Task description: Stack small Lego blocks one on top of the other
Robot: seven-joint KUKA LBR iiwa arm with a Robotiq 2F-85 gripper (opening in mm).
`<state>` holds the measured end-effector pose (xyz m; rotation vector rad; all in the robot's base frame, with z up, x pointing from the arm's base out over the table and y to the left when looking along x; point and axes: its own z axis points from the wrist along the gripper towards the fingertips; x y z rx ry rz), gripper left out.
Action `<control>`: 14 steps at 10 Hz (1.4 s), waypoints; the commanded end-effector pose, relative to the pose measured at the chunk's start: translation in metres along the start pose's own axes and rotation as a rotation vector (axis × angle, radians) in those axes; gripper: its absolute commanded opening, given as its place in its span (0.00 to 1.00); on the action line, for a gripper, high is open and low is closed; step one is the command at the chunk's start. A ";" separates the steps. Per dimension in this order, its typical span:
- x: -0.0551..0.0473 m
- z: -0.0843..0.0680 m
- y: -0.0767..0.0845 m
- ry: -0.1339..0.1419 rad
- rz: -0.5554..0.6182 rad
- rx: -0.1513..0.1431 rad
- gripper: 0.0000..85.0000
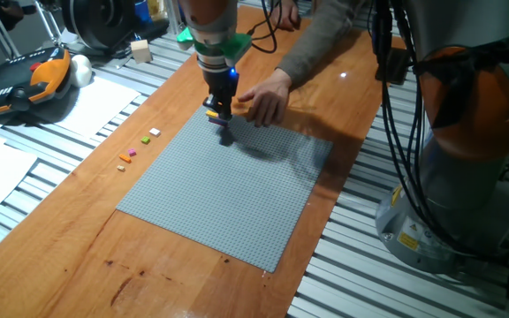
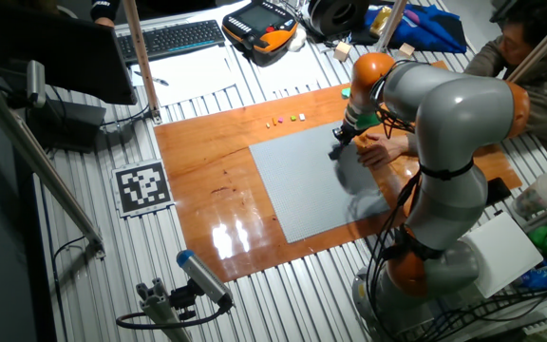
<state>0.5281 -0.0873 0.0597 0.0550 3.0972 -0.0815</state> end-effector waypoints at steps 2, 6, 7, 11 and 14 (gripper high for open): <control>-0.003 -0.002 0.001 0.003 0.000 0.000 0.00; -0.004 0.001 0.000 0.005 -0.002 -0.001 0.00; -0.006 0.003 0.000 0.002 -0.005 -0.003 0.00; -0.006 0.005 -0.003 -0.001 -0.011 -0.006 0.00; -0.003 0.005 -0.004 0.003 -0.012 -0.010 0.00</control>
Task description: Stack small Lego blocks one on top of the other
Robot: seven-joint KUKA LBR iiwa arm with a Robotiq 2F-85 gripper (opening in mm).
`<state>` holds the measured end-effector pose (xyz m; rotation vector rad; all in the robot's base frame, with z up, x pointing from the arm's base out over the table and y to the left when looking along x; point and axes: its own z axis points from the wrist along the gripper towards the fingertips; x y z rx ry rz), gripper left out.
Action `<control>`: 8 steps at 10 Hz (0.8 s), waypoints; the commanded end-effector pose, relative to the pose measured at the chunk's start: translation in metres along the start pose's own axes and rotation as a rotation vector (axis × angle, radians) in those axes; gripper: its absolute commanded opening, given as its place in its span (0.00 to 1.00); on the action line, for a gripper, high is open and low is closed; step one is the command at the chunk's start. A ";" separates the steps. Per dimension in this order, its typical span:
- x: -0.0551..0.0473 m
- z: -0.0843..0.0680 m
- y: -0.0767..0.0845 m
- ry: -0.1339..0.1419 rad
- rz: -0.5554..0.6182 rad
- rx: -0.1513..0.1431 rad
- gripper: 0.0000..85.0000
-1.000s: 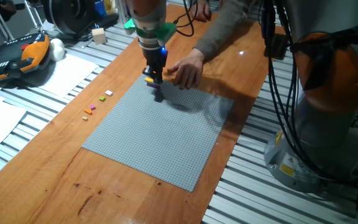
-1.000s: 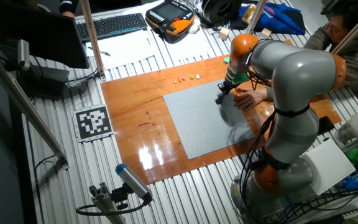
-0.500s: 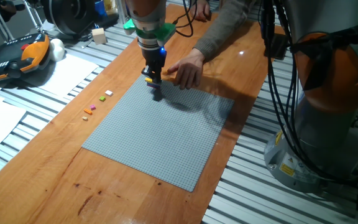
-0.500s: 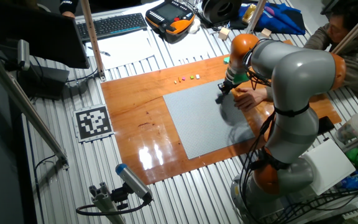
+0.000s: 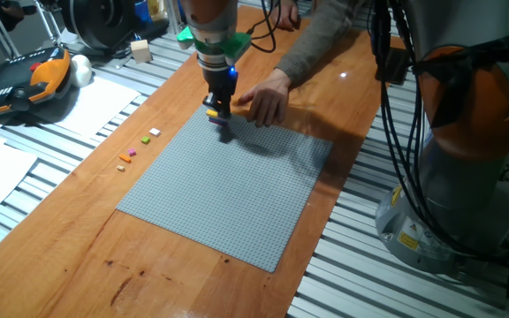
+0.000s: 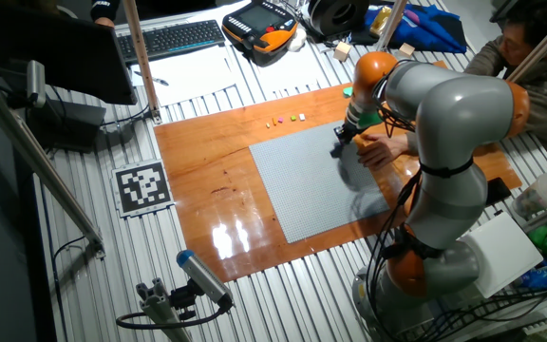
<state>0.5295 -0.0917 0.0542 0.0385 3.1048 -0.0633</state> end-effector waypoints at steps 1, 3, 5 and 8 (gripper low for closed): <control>-0.001 -0.001 0.000 -0.002 0.002 0.000 0.00; -0.001 -0.002 0.002 0.001 0.008 0.002 0.00; -0.002 0.000 0.003 0.001 0.008 0.002 0.00; -0.008 -0.001 0.003 0.018 0.003 -0.002 0.00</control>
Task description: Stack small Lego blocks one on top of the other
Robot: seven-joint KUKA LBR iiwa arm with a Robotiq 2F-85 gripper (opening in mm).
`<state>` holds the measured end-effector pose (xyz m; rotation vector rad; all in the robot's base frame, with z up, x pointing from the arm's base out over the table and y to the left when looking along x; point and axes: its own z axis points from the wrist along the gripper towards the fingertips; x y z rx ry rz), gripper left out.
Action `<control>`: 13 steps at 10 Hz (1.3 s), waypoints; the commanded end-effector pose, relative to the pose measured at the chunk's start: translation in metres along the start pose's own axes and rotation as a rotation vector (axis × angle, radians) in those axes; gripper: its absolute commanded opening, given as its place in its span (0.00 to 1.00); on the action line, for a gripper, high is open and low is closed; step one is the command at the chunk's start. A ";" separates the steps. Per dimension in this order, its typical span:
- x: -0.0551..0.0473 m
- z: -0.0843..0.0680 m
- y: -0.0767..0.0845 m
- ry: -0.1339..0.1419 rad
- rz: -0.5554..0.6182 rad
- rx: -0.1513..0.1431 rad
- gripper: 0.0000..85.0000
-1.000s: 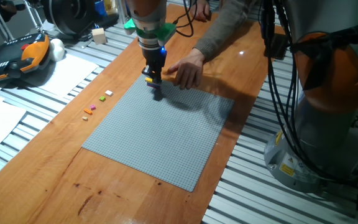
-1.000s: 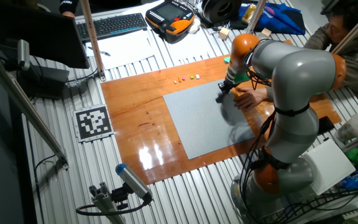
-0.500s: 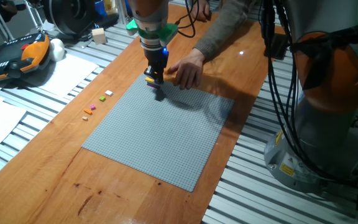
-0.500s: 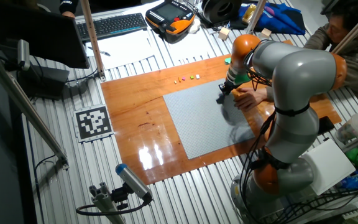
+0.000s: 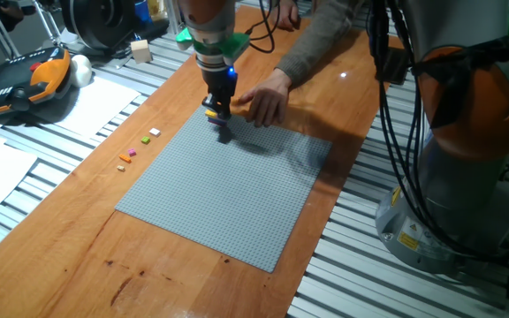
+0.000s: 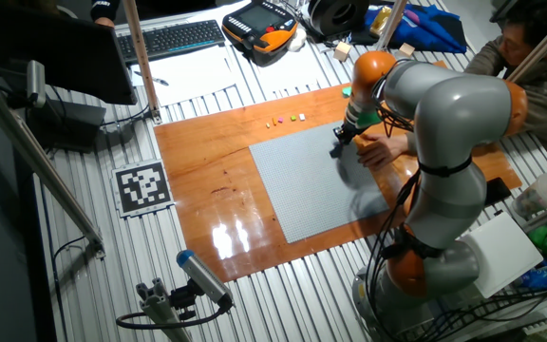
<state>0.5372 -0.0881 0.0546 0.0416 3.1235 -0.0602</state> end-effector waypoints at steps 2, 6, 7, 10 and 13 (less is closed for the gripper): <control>-0.001 0.000 -0.001 -0.001 0.000 0.003 0.00; -0.001 -0.001 -0.001 0.000 0.001 0.015 0.20; -0.001 -0.001 0.000 0.002 0.004 0.020 0.20; -0.002 -0.002 0.000 0.001 0.015 0.029 0.40; -0.002 -0.002 0.000 0.001 0.026 0.029 0.40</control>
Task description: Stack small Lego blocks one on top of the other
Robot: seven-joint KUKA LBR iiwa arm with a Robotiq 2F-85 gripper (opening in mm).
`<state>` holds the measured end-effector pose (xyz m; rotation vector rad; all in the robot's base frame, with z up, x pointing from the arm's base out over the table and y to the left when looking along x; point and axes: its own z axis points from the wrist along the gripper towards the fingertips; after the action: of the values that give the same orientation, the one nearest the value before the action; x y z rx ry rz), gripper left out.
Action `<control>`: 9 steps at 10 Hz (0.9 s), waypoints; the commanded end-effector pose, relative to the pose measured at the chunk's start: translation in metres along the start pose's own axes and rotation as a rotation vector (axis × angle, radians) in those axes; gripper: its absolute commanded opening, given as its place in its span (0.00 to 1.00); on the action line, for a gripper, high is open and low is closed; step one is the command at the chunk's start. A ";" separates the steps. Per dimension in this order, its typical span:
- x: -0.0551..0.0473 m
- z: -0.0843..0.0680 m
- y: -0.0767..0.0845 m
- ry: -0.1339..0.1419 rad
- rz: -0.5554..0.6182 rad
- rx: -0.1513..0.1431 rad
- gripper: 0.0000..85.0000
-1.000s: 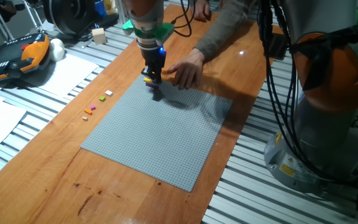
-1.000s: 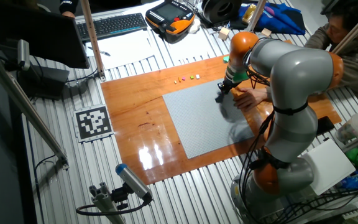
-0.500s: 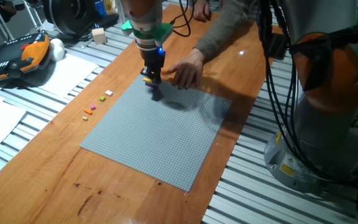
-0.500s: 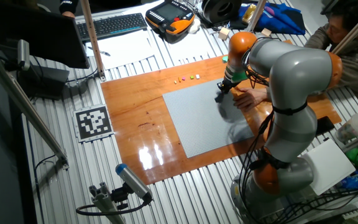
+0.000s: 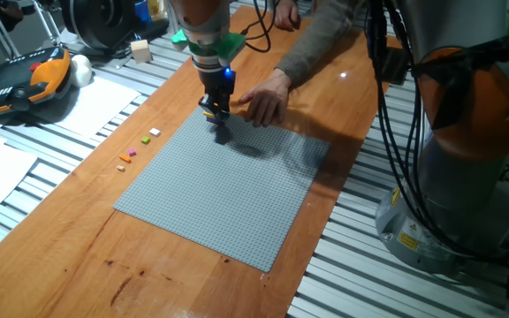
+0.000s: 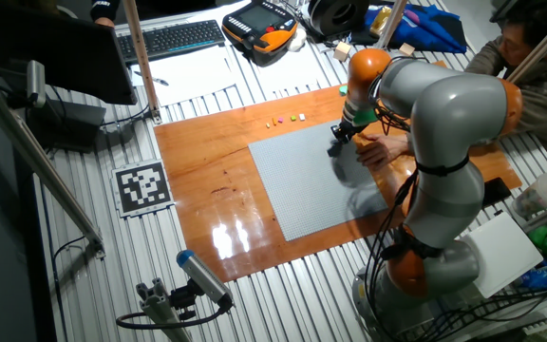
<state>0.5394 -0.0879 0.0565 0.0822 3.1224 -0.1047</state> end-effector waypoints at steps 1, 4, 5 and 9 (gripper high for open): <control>0.000 -0.001 -0.001 0.002 0.000 0.000 0.40; -0.006 -0.018 -0.002 0.029 -0.006 0.006 0.40; -0.007 -0.029 0.004 0.033 -0.001 0.013 0.40; -0.016 -0.066 0.028 0.040 -0.011 0.001 0.20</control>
<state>0.5559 -0.0562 0.1204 0.0686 3.1656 -0.1059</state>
